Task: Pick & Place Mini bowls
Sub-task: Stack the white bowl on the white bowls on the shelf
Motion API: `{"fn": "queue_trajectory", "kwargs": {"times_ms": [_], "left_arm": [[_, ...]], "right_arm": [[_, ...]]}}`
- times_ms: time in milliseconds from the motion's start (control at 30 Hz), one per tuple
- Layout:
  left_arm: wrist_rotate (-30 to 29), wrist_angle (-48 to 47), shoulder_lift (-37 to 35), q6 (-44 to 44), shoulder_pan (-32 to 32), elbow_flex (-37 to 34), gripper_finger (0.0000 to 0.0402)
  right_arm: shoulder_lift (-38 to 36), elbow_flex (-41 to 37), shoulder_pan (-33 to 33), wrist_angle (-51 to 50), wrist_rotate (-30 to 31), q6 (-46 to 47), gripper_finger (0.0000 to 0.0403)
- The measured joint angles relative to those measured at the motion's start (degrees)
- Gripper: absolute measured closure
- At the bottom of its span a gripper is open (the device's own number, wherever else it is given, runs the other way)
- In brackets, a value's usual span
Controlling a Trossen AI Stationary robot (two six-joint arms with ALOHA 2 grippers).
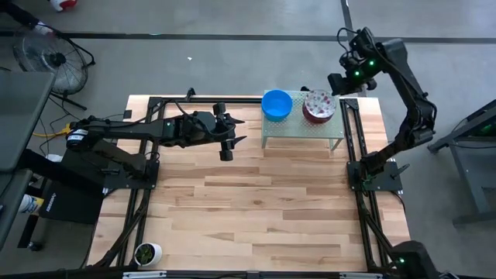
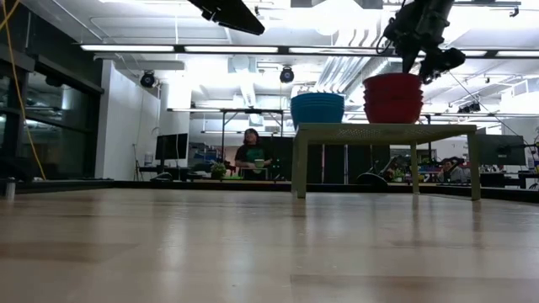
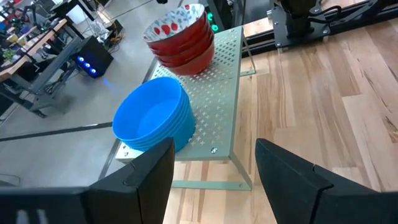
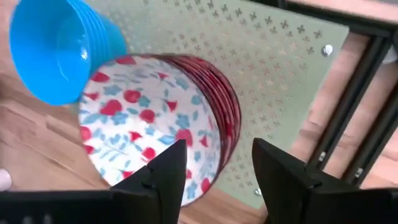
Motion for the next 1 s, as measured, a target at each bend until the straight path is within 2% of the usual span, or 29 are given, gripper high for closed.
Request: {"fn": "queue_trajectory", "kwargs": {"times_ms": [200, 400, 500, 633, 800, 1000], "left_arm": [[0.0, -0.2, 0.0, -0.4, 0.0, 0.0, 0.0184], [0.0, -3.1, 0.0, -1.2, 0.0, 0.0, 0.0184], [0.0, -5.7, 0.0, -2.4, 0.0, -0.1, 0.0184], [0.0, -6.5, 0.0, -2.6, 0.0, -0.1, 0.0184], [1.9, -6.2, 0.0, -2.6, 0.1, -0.1, 0.0184], [6.7, -3.8, 0.0, -1.9, 3.1, -0.1, 0.0184]], "right_arm": [[-0.5, 2.6, -0.2, 0.2, 0.0, -4.2, 0.0276], [-6.5, 1.4, -0.1, 0.3, -0.7, -15.1, 0.0387], [-11.8, -2.3, -0.1, 3.2, -2.7, -17.1, 0.0390], [-21.5, -12.0, 0.7, 12.7, -3.3, -16.0, 0.0400], [-34.8, -29.6, 3.6, 32.9, -3.7, -6.5, 0.0402], [-45.5, -48.1, 8.3, 52.1, 0.5, 2.3, 0.0402]]}}
